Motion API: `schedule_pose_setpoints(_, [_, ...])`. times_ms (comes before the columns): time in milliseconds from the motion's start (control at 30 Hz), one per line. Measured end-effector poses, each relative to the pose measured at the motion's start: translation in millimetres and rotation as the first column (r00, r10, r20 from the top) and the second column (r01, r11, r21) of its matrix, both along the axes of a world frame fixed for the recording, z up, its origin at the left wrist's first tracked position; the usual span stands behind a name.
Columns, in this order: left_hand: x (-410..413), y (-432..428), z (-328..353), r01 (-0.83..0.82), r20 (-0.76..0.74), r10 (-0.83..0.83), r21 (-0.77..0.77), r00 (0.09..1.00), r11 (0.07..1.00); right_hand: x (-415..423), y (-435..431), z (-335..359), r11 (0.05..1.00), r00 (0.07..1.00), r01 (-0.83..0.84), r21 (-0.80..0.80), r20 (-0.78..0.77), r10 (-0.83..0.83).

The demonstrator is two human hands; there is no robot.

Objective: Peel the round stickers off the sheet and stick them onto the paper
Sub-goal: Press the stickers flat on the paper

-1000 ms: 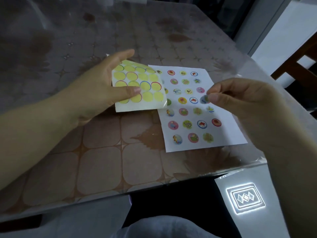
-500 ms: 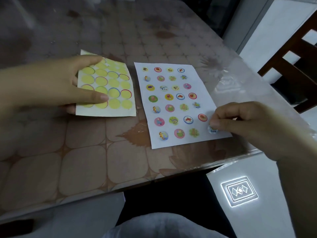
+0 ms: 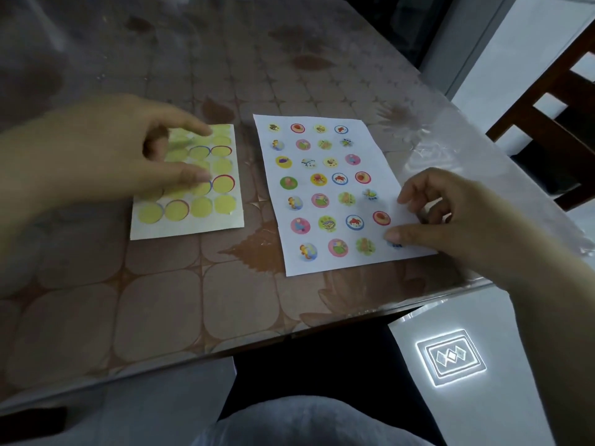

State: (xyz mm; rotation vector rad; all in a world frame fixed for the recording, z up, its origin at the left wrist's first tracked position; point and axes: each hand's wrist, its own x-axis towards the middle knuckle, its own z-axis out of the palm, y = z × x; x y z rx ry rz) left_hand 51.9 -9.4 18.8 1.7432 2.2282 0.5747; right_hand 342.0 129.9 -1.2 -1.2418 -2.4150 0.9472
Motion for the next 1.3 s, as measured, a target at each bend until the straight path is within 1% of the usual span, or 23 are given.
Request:
schedule_pose_setpoints(33, [3.7,3.4,0.3,0.02,-0.011,-0.02,0.033,1.0,0.999,-0.8,1.1,0.2,1.0,0.999,-0.01,0.025,0.051,0.009])
schedule_pose_setpoints(67, [4.3,7.5,-4.5,0.034,0.0,-0.035,0.093,0.999,0.995,-1.1,1.9,0.4,0.996,0.992,-0.023,0.088,0.126,0.012])
schedule_pose_setpoints(100, [4.7,11.1,-9.9,0.059,-0.045,-0.053,0.144,0.998,0.988,-1.8,2.2,1.1,0.983,0.976,-0.042,0.178,0.216,0.003])
schedule_pose_setpoints(133, [7.9,14.9,-14.0,0.113,-0.133,-0.09,0.175,0.987,0.978,-2.8,4.3,1.6,0.964,0.954,-0.069,0.259,0.298,-0.012])
schedule_pose_setpoints(167, [11.9,17.3,-17.6,0.189,-0.206,-0.152,0.171,0.967,0.967,-5.1,6.2,4.7,0.945,0.935,-0.101,0.313,0.355,-0.018])
schedule_pose_setpoints(233, [18.0,21.0,-25.6,0.297,-0.309,-0.248,0.124,0.918,0.947,-15.3,12.7,15.0,0.928,0.931,-0.175,0.33,0.362,0.046])
schedule_pose_setpoints(300, [20.0,21.8,-29.6,0.326,-0.357,-0.281,0.073,0.891,0.942,-35.6,20.7,25.8,0.899,0.946,-0.275,0.342,0.266,0.188])
schedule_pose_setpoints(367, [20.5,20.9,-33.8,0.307,-0.371,-0.281,0.011,0.885,0.952,-62.4,29.3,29.9,0.831,0.915,-0.398,0.389,0.23,0.331])
schedule_pose_setpoints(433, [14.6,21.7,-39.8,0.295,-0.368,-0.288,-0.037,0.884,0.955,-91.5,41.2,25.2,0.772,0.869,-0.486,0.408,0.322,0.377])
schedule_pose_setpoints(500, [10.5,21.7,-41.8,0.289,-0.347,-0.301,-0.089,0.888,0.953,-115.7,51.0,16.1,0.734,0.826,-0.535,0.419,0.441,0.351])
schedule_pose_setpoints(567, [9.1,22.3,-42.5,0.301,-0.333,-0.325,-0.121,0.885,0.946,-129.3,55.2,7.4,0.735,0.79,-0.56,0.383,0.513,0.334])
schedule_pose_setpoints(700, [9.9,22.8,-44.3,0.321,-0.323,-0.342,-0.118,0.882,0.94,-133.9,59.3,-5.5,0.73,0.802,-0.554,0.401,0.492,0.338])
schedule_pose_setpoints(733, [10.4,23.1,-44.1,0.324,-0.325,-0.341,-0.108,0.882,0.94,-133.2,60.2,-6.7,0.705,0.795,-0.566,0.428,0.51,0.329])
schedule_pose_setpoints(833, [10.9,23.6,-44.3,0.325,-0.325,-0.332,-0.078,0.885,0.943,-133.0,63.9,-5.5,0.583,0.773,-0.61,0.537,0.565,0.289])
schedule_pose_setpoints(933, [11.0,22.5,-44.0,0.326,-0.329,-0.321,-0.042,0.888,0.944,-135.3,62.4,-4.1,0.512,0.76,-0.632,0.583,0.596,0.259])
schedule_pose_setpoints(967, [10.5,22.1,-44.4,0.334,-0.323,-0.327,-0.036,0.888,0.942,-134.9,63.4,-8.2,0.508,0.765,-0.629,0.588,0.584,0.271])
schedule_pose_setpoints(1000, [10.9,22.3,-44.8,0.339,-0.321,-0.33,-0.029,0.888,0.94,-133.0,63.3,-9.8,0.554,0.788,-0.604,0.573,0.535,0.306])
schedule_pose_setpoints(1067, [10.4,22.5,-45.9,0.348,-0.318,-0.335,-0.018,0.887,0.937,-125.8,71.3,-7.2,0.715,0.867,-0.497,0.492,0.32,0.383])
schedule_pose_setpoints(1100, [10.1,23.3,-46.4,0.351,-0.319,-0.338,-0.016,0.885,0.936,-121.4,76.9,-4.3,0.767,0.895,-0.445,0.462,0.207,0.395])
schedule_pose_setpoints(1133, [10.4,23.7,-46.1,0.35,-0.314,-0.339,-0.02,0.887,0.936,-116.9,79.1,0.4,0.778,0.91,-0.41,0.476,0.161,0.381])
schedule_pose_setpoints(1167, [10.3,23.8,-46.3,0.353,-0.298,-0.344,-0.024,0.89,0.935,-113.2,84.1,0.8,0.761,0.917,-0.394,0.516,0.16,0.367])
schedule_pose_setpoints(1200, [10.8,23.7,-45.2,0.352,-0.291,-0.342,-0.02,0.893,0.936,-110.5,86.3,0.7,0.735,0.912,-0.408,0.541,0.199,0.359])
schedule_pose_setpoints(1300, [8.5,24.2,-44.7,0.345,-0.257,-0.334,-0.003,0.907,0.938,-110.4,83.6,-2.1,0.745,0.89,-0.45,0.493,0.319,0.327])
